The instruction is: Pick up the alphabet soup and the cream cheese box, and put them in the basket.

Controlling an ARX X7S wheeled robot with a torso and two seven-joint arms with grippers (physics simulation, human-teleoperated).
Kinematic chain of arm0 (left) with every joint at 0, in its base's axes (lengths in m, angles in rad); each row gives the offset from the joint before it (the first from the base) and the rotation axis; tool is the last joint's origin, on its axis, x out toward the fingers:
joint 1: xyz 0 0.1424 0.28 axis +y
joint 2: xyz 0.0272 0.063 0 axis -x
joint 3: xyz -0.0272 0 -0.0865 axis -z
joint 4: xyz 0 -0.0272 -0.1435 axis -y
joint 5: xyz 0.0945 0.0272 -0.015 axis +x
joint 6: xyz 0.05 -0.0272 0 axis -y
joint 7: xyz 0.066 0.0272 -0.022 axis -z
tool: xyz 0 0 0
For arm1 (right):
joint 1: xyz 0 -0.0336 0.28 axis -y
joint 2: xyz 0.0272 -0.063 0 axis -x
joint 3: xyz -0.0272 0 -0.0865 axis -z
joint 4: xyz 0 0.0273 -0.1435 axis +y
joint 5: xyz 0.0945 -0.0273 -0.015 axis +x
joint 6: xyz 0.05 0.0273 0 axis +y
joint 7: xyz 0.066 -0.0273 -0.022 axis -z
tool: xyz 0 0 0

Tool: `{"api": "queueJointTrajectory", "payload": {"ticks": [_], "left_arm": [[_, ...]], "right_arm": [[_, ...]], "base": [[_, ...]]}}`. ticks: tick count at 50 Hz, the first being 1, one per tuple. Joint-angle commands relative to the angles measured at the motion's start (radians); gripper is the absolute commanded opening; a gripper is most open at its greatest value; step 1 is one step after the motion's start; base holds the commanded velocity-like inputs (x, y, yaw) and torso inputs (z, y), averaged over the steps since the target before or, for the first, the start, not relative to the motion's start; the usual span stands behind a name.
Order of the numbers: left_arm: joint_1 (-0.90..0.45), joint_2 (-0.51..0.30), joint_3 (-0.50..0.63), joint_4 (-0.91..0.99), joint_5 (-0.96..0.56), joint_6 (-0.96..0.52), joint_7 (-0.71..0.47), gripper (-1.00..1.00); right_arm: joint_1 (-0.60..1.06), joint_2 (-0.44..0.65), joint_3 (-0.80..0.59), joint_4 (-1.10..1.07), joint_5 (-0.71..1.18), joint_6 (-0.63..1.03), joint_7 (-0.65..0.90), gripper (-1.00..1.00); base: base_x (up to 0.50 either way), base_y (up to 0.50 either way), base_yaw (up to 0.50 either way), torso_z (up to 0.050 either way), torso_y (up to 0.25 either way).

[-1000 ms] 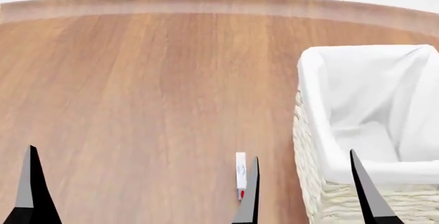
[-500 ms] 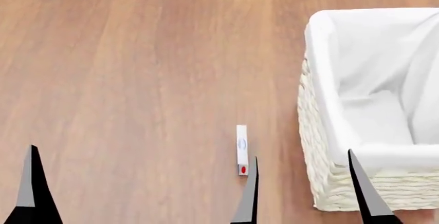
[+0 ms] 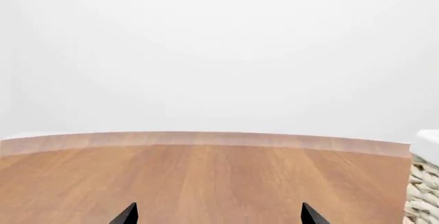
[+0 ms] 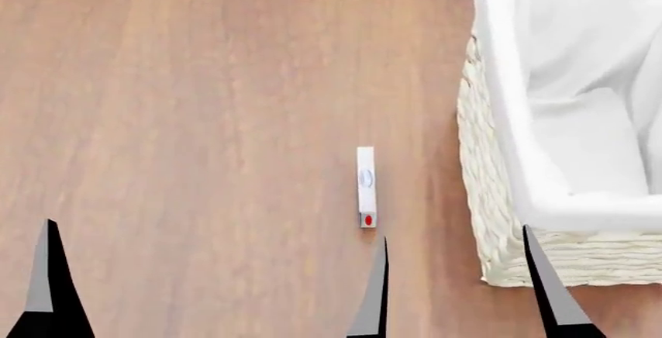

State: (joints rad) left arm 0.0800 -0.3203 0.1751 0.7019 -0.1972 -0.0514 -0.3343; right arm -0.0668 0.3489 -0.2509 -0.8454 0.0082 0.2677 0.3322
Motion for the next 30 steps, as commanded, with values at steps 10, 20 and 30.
{"api": "queueJointTrajectory", "payload": {"ticks": [10,20,30], "left_arm": [[-0.007,-0.008,0.009,-0.005,0.000,-0.002,-0.010,1.00],[0.002,-0.008,0.010,-0.012,-0.007,0.026,-0.011,1.00],[0.002,-0.010,0.009,-0.015,-0.014,0.028,-0.015,1.00]], "right_arm": [[0.004,0.007,-0.002,0.010,0.007,-0.006,0.007,1.00],[0.002,0.010,-0.005,0.019,0.010,-0.011,0.010,1.00],[0.005,0.012,-0.006,0.014,0.024,0.001,0.009,1.00]], "base": [[0.00,0.00,0.00,0.000,-0.156],[0.00,0.00,0.00,0.000,-0.049],[0.00,0.00,-0.06,0.000,0.000]]}}
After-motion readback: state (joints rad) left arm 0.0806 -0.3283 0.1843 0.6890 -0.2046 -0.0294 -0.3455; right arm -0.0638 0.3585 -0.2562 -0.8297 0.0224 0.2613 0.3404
